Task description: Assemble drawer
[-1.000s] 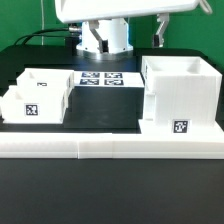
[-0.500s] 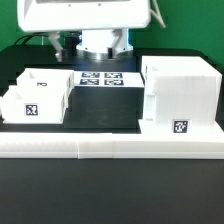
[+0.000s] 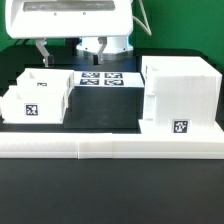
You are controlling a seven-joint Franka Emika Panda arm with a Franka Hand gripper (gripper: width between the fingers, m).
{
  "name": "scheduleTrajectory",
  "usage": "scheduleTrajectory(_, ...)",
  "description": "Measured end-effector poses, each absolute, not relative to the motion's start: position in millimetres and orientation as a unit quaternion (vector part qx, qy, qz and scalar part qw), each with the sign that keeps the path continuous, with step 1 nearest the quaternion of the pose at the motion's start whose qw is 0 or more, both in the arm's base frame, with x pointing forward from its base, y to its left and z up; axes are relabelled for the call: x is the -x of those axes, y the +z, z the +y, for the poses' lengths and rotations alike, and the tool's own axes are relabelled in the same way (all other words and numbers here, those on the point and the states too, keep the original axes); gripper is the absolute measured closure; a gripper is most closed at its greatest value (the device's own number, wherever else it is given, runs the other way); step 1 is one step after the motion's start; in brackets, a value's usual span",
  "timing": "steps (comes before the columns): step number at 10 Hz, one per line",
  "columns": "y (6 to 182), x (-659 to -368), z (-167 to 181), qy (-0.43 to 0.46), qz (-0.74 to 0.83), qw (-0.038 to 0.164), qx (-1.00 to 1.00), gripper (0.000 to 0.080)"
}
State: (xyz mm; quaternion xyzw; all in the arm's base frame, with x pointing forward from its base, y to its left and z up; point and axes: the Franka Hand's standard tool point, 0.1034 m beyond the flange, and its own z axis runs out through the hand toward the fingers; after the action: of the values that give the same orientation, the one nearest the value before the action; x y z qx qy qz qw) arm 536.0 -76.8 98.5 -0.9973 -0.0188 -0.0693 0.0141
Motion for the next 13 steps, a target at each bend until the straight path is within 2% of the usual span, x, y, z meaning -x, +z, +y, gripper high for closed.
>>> scheduleTrajectory(2,89.3,-523,-90,-0.042,0.001,0.030,0.999,0.0150)
scheduleTrajectory(4,68.3,-511,-98,-0.026,0.015,0.030,0.999,0.0150)
scheduleTrajectory(8,27.6,-503,-105,-0.025,0.015,0.006,1.000,0.0150)
scheduleTrajectory(11,10.8,-497,-101,-0.019,0.010,0.002,1.000,0.0150)
scheduleTrajectory(13,6.8,-494,-93,-0.023,0.004,0.000,1.000,0.0150)
